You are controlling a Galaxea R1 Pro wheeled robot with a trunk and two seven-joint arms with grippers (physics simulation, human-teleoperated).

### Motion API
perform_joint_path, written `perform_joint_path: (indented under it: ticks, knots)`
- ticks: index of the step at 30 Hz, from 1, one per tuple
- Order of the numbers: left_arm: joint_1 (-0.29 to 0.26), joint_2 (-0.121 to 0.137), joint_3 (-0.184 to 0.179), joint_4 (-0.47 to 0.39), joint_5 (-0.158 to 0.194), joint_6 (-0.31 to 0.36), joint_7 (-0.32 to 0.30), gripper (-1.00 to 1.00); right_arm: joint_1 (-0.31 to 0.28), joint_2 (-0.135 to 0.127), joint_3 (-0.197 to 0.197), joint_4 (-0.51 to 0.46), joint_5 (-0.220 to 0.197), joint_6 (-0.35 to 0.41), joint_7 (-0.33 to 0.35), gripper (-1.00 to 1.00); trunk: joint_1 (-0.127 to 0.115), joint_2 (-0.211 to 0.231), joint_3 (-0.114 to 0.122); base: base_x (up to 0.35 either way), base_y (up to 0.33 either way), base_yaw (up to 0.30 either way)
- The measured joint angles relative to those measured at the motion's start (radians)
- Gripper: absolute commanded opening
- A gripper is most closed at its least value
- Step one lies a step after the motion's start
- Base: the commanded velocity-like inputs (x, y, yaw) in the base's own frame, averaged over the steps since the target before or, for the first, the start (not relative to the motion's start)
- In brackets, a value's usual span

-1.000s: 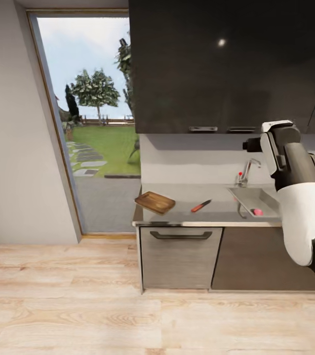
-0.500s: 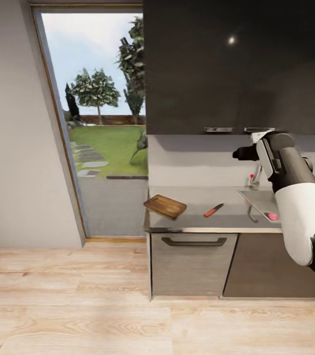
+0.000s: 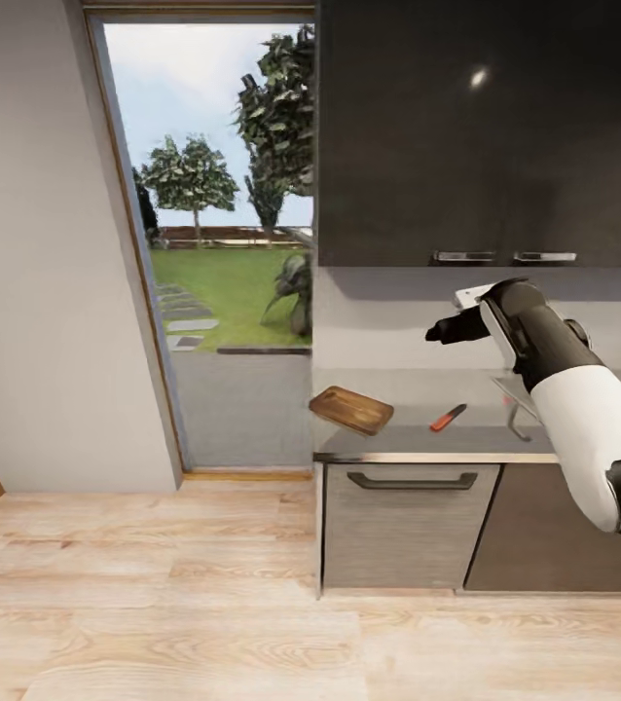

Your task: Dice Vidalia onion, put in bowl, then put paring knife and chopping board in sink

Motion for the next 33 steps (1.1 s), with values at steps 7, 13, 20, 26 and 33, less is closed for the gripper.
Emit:
perform_joint_path:
  ticks: [7, 13, 20, 26, 33]
  knots:
    - [0.0, 0.0, 0.0, 0.0, 0.0, 0.0, 0.0, 1.0, 0.001, -0.001, 0.008, 0.042, 0.001, -0.01, 0.023, 1.0, 0.0, 0.0, 0.0, 0.231, 0.207, 0.0]
    - [0.0, 0.001, 0.0, -0.001, 0.0, 0.0, 0.0, 1.0, 0.001, -0.001, 0.047, 0.097, 0.0, -0.066, 0.078, 1.0, 0.0, 0.0, 0.0, 0.252, 0.19, 0.0]
    - [0.0, 0.001, 0.0, 0.0, 0.0, 0.002, 0.0, 1.0, 0.001, -0.002, 0.093, 0.161, 0.002, -0.136, 0.133, 1.0, 0.0, 0.0, 0.0, 0.295, 0.088, 0.0]
    - [0.0, 0.001, 0.0, 0.001, 0.0, 0.002, 0.0, 1.0, 0.001, -0.002, 0.095, 0.167, 0.002, -0.143, 0.136, 1.0, 0.0, 0.0, 0.0, 0.313, 0.007, 0.0]
    - [0.0, 0.002, 0.0, -0.001, 0.0, 0.002, 0.0, 1.0, 0.002, -0.001, 0.095, 0.175, 0.001, -0.144, 0.136, 1.0, 0.0, 0.0, 0.0, 0.316, 0.0, 0.0]
